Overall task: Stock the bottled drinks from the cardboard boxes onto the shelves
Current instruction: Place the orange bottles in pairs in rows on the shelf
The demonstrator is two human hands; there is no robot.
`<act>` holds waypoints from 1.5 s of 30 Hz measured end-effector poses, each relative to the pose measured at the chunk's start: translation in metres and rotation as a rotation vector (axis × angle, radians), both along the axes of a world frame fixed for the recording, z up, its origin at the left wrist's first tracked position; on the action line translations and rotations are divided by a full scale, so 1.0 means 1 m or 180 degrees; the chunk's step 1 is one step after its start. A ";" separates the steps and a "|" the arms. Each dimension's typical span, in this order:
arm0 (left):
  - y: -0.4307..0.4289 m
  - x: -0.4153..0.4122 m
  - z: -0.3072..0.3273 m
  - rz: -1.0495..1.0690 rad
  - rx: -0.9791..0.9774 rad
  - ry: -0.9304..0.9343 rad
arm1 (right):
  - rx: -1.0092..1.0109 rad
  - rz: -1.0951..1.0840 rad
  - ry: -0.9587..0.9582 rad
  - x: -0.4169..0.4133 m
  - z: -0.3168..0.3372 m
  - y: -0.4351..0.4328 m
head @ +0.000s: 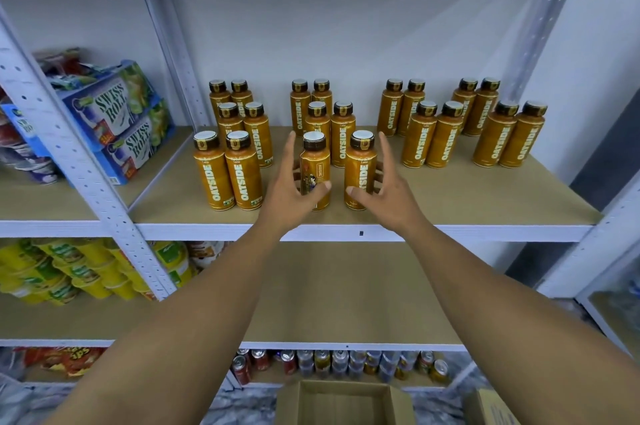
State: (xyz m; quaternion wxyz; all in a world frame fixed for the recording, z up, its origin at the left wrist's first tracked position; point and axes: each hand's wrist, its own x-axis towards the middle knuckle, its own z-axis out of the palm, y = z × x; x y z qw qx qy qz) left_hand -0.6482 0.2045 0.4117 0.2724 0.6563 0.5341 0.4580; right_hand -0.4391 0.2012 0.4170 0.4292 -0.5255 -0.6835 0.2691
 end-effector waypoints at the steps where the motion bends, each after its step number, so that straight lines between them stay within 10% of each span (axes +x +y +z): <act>1: 0.000 -0.002 -0.006 -0.0015 -0.0062 -0.0001 | -0.0044 0.0013 0.0004 0.001 -0.006 0.000; 45: 0.009 0.009 -0.024 0.0452 -0.0195 0.0200 | -0.0120 -0.0178 -0.0267 0.000 -0.034 0.014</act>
